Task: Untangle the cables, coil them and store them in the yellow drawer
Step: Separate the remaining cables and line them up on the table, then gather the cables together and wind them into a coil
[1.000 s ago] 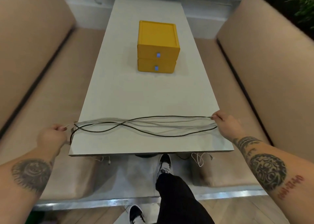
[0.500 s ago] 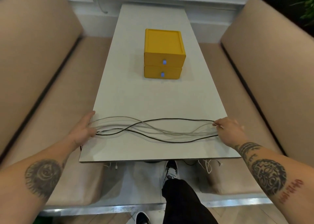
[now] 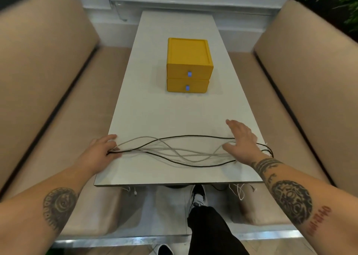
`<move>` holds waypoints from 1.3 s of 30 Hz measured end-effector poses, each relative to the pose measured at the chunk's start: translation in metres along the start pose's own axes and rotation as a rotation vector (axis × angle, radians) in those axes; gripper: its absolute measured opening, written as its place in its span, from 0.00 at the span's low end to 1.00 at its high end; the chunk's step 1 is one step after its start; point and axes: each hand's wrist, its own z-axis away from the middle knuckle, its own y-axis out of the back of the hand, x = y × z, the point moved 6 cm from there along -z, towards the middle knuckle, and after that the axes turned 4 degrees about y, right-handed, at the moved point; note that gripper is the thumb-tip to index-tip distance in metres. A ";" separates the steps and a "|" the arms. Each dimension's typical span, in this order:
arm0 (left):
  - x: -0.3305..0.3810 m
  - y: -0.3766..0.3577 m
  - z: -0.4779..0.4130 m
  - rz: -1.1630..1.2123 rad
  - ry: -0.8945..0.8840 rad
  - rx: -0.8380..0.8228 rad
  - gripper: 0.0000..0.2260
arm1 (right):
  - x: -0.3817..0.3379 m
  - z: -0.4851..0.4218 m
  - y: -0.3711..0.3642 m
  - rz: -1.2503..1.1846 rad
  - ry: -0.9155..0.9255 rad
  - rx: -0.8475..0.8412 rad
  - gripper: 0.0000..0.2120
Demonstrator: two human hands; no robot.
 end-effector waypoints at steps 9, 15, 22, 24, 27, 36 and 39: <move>0.029 0.012 0.005 -0.150 0.052 0.054 0.04 | -0.090 -0.020 -0.016 0.790 0.048 -0.586 0.40; 0.071 0.045 -0.001 -0.077 0.045 -0.051 0.08 | -0.128 -0.018 0.009 0.772 0.116 -0.522 0.46; 0.186 0.098 0.005 -0.363 -0.219 0.006 0.06 | -0.222 -0.023 0.016 0.157 0.483 -0.174 0.57; 0.217 0.112 0.007 -0.381 -0.303 0.028 0.06 | -0.230 -0.027 0.016 0.019 0.457 -0.135 0.52; 0.243 0.134 0.010 -0.379 -0.355 0.008 0.07 | -0.231 -0.030 0.033 -0.211 0.382 -0.133 0.28; 0.228 0.197 0.015 0.117 -0.274 -0.012 0.10 | -0.197 -0.027 0.150 -0.369 0.404 -0.090 0.18; 0.210 0.195 0.015 0.392 -0.205 -0.079 0.13 | -0.173 -0.029 0.172 -0.526 0.368 -0.077 0.21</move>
